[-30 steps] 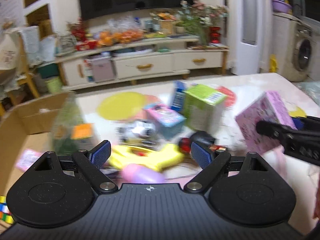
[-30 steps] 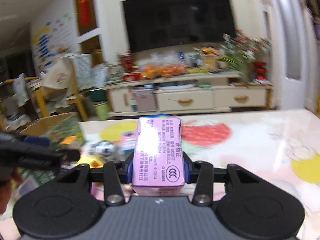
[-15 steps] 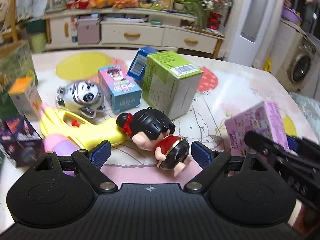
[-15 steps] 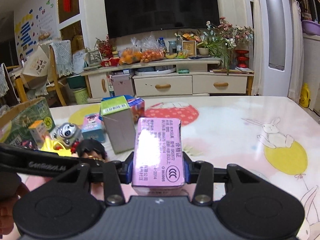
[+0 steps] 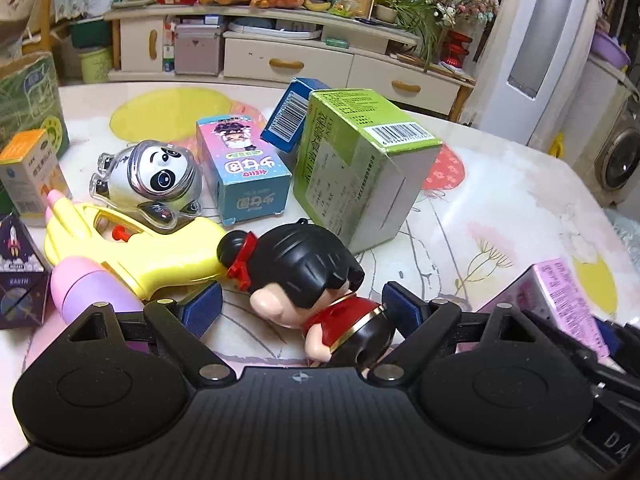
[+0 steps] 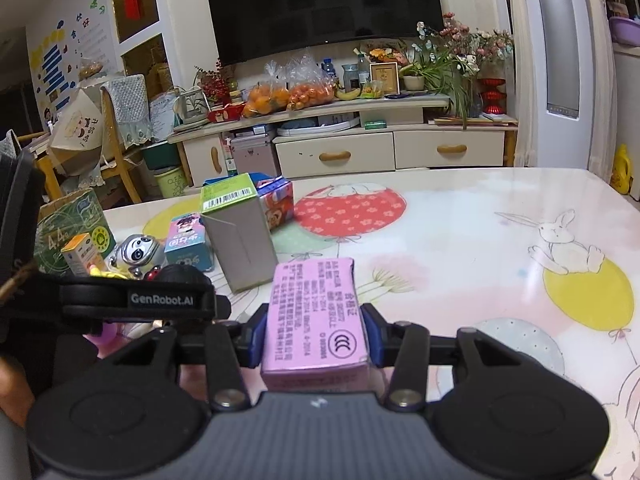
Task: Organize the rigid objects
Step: 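Grasp the black-haired doll figurine with the left tool while the right tool holds the carton, then carry the doll in the left tool while the right tool carries the carton to the cardboard box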
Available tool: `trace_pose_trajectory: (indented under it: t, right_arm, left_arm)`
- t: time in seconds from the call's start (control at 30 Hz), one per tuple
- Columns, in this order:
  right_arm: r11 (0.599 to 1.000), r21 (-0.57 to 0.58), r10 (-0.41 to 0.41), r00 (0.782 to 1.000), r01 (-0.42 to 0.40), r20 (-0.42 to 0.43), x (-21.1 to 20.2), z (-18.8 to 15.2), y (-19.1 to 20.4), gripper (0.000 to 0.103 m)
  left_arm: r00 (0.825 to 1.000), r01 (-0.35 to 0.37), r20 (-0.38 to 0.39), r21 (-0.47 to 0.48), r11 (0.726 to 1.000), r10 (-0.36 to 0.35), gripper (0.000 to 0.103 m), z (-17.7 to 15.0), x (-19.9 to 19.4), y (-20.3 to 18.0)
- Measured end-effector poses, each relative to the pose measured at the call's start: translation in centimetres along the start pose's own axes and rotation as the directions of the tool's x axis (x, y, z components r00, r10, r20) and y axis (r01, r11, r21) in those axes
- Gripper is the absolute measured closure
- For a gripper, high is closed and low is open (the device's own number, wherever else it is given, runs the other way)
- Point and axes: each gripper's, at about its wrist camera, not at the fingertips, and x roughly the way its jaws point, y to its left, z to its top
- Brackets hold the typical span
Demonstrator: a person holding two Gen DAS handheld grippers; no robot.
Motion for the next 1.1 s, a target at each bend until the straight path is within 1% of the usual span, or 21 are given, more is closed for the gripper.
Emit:
trace_pose_trajectory:
  t: [0.03, 0.1, 0.17, 0.33, 0.63, 0.9, 1.1]
  right_arm:
    - [1.000, 0.000, -0.002, 1.000, 0.002, -0.001, 0.1, 0.0, 0.0, 0.057]
    - [1.000, 0.004, -0.007, 1.000, 0.007, -0.006, 0.3, 0.0, 0.1, 0.057]
    - [1.000, 0.006, -0.012, 1.000, 0.012, -0.006, 0.4, 0.0, 0.2, 0.057]
    - [1.000, -0.006, -0.028, 1.000, 0.028, -0.003, 0.8, 0.1, 0.3, 0.057]
    - [0.999, 0.016, -0.037, 0.999, 0.037, 0.003, 1.0, 0.2, 0.0, 0.058]
    - [0.998, 0.003, -0.055, 0.998, 0.055, 0.005, 1.2, 0.2, 0.8, 0.058]
    - [0.998, -0.016, -0.063, 0.998, 0.062, -0.008, 1.5, 0.4, 2.0, 0.058]
  left_arm:
    - [1.000, -0.001, 0.002, 0.004, 1.000, 0.001, 0.000, 0.0, 0.2, -0.1]
    - [1.000, 0.014, 0.003, -0.001, 1.000, -0.014, 0.014, 0.2, 0.2, -0.2]
    - [1.000, 0.008, 0.007, -0.006, 1.000, -0.008, 0.019, 0.4, 0.3, -0.1]
    - [1.000, 0.010, -0.003, -0.005, 1.000, -0.010, 0.020, 0.7, -0.3, 0.2]
    - [1.000, 0.019, 0.001, 0.009, 1.000, -0.019, 0.020, 0.3, -1.6, 0.3]
    - [1.000, 0.012, 0.014, 0.027, 1.000, -0.013, 0.020, 0.0, -2.7, 0.5]
    - [0.999, 0.028, 0.019, 0.027, 0.999, -0.029, 0.020, -0.2, -3.3, 0.8]
